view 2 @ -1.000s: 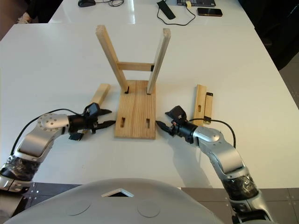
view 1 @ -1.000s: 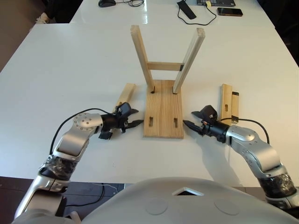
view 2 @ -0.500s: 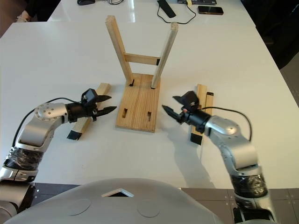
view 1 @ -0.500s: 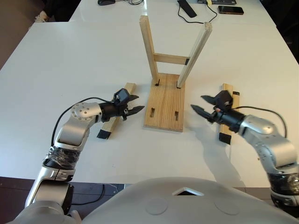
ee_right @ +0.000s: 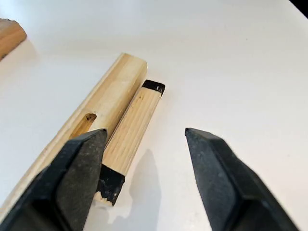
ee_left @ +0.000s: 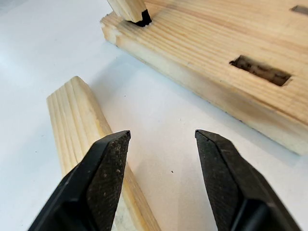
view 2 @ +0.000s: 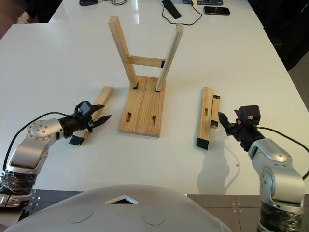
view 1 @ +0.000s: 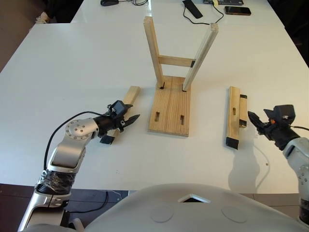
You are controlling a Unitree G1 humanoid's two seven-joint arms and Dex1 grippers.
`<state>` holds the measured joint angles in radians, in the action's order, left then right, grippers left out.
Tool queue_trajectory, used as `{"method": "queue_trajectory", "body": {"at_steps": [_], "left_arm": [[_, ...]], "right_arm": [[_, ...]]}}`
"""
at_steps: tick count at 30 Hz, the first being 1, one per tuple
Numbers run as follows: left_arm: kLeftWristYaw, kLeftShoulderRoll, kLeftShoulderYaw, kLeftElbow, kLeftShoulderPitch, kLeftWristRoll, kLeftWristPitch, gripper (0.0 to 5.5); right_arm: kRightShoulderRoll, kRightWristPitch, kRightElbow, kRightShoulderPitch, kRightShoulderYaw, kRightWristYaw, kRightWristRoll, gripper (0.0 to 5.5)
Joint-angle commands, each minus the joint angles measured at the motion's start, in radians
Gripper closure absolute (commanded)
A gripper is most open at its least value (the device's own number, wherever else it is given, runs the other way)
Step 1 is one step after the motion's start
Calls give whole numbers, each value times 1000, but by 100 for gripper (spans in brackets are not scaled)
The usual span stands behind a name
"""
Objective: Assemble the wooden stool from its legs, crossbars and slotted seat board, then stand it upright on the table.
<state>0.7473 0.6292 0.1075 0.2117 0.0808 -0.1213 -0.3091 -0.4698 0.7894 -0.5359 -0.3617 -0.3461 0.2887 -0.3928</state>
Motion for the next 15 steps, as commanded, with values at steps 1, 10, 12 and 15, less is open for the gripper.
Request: {"method": "queue_trajectory", "body": {"at_steps": [1,10,12,15], "left_arm": [[-2,-28,76,-9,-13,44,28,300],[-30,-65,162,39,33,82,32,300],[-33,-64,159,42,34,79,29,300],[-37,-61,152,42,38,78,29,300]], "right_arm": [[71,64,-103,9,25,-44,-45,251],[93,125,-152,-13,119,-81,-24,251],[102,104,-156,-23,123,-95,-7,251],[120,51,-136,25,55,-121,2,251]]}}
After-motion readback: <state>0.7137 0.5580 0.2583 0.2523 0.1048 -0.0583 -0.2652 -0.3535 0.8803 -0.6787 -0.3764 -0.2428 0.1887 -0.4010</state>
